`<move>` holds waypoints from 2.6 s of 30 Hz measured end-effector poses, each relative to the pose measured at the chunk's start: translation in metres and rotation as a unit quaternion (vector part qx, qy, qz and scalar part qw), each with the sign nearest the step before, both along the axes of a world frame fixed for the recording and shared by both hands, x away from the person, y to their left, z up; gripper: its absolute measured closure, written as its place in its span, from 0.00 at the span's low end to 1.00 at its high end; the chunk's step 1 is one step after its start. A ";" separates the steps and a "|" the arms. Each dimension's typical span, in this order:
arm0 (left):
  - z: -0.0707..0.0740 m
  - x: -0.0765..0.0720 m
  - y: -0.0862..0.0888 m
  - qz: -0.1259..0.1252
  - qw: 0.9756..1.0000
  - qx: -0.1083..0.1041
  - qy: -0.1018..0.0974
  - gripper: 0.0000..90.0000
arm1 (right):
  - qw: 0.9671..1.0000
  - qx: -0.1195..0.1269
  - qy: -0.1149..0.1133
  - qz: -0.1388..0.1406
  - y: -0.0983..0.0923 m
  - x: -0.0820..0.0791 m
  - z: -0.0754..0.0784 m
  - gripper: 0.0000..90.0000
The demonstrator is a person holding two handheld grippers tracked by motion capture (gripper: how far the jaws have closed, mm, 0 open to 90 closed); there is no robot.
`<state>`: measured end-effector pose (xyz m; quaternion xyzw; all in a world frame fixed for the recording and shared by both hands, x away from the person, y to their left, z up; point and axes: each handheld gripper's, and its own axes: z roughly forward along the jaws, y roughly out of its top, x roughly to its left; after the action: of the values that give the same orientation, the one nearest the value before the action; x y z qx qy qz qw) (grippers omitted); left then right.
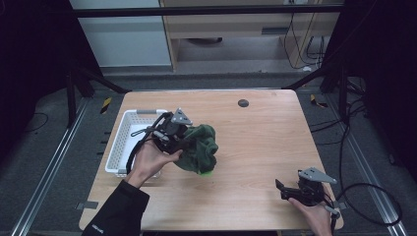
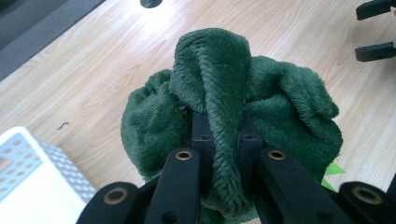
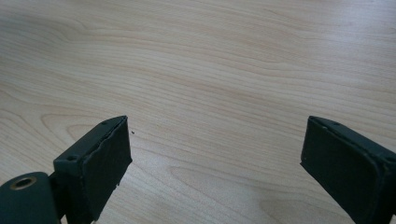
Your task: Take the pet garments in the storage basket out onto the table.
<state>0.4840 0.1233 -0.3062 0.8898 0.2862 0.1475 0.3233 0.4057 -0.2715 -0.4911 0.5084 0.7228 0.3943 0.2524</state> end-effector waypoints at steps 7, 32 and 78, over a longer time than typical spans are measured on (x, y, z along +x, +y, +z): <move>-0.009 0.003 -0.013 -0.015 1.000 0.006 0.009 0.91 | 1.000 0.001 0.000 0.000 0.000 0.000 0.000 0.09; -0.052 0.019 -0.052 -0.027 0.999 0.015 0.037 0.90 | 1.000 0.001 -0.001 0.001 0.000 0.000 0.000 0.09; -0.107 0.016 -0.066 -0.045 0.995 0.012 0.084 0.30 | 1.000 -0.001 0.003 0.004 0.000 0.000 -0.001 0.09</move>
<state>0.4998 0.0573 -0.4134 0.9147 0.2704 0.0612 0.2939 0.4061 -0.2717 -0.4918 0.5065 0.7262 0.3926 0.2489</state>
